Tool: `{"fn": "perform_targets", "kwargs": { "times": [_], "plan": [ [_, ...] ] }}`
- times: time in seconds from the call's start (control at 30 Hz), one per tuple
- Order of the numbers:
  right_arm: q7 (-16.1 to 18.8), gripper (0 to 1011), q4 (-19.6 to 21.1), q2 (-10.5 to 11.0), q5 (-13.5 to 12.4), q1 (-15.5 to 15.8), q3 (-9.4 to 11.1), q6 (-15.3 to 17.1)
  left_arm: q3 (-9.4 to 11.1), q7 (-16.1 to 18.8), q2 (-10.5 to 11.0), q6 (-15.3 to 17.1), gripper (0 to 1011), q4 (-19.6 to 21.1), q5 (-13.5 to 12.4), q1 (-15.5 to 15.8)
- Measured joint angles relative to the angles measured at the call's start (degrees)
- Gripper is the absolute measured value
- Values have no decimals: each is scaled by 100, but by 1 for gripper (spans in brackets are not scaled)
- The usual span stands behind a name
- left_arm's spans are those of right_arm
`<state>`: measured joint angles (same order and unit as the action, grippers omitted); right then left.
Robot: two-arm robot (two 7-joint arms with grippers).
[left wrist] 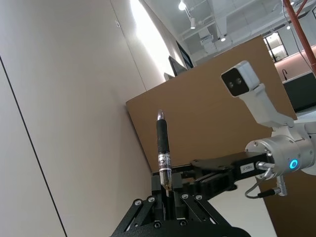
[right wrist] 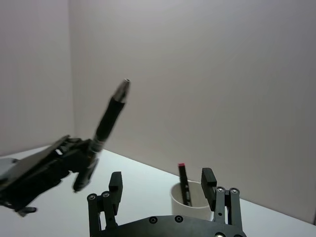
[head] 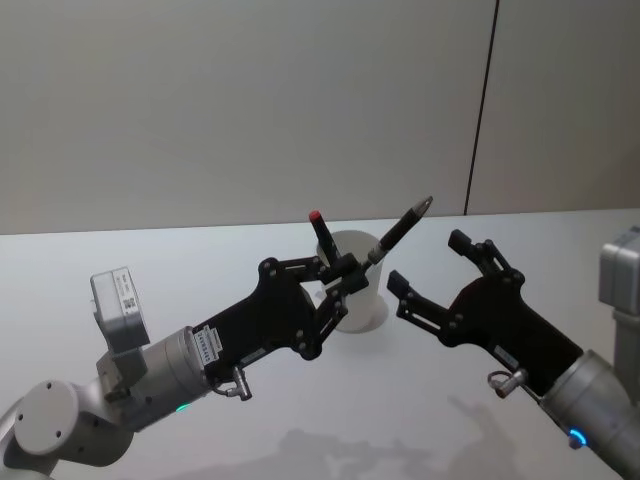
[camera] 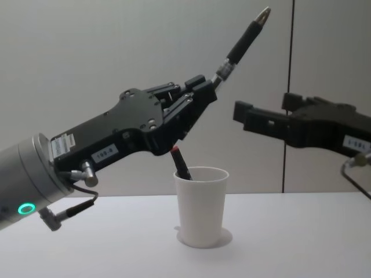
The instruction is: Place the pen into the pen holder.
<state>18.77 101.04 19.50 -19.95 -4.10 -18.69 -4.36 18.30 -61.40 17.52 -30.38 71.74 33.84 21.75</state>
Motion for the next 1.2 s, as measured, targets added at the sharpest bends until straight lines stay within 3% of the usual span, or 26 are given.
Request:
{"fn": "perform_targets", "kwargs": {
  "times": [0.27, 0.7, 1.2],
  "plan": [
    [548, 1001, 192, 196, -382, 138, 44, -188, 0, -3, 0, 0, 135, 0, 0, 0],
    [870, 1001, 404, 463, -736, 366, 111, -373, 0, -3, 0, 1, 135, 0, -1, 0],
    [1120, 1002, 310, 418, -1234, 346, 136, -636, 0, -2, 0, 1, 135, 0, -1, 0]
  ]
}}
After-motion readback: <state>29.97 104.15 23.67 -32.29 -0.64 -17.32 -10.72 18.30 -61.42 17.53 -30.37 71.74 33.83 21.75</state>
